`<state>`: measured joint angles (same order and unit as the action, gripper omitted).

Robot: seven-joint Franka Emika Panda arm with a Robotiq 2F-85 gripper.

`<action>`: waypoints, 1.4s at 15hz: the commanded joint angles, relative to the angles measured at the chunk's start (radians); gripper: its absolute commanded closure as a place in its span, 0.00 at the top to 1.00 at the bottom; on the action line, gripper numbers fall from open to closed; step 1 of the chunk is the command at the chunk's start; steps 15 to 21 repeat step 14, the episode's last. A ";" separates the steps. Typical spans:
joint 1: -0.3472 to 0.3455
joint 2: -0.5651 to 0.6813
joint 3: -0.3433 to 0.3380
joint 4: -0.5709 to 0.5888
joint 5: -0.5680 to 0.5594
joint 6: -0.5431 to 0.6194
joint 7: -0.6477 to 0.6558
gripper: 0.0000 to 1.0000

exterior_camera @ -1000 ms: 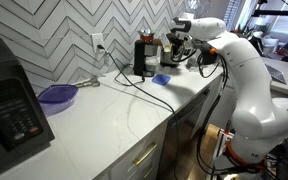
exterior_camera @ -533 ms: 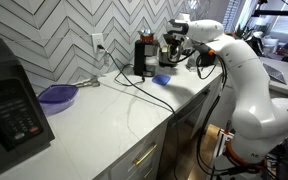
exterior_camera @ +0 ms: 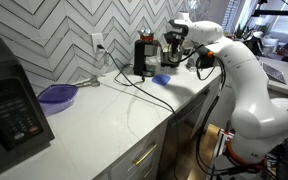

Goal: Move the silver cutlery holder to the right.

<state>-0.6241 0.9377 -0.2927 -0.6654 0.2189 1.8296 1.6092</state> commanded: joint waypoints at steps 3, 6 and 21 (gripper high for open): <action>-0.056 0.018 0.041 0.155 -0.029 -0.082 0.047 0.66; -0.090 -0.012 0.060 0.220 -0.033 -0.155 0.024 0.88; -0.221 -0.188 0.220 0.181 0.063 -0.233 -0.180 1.00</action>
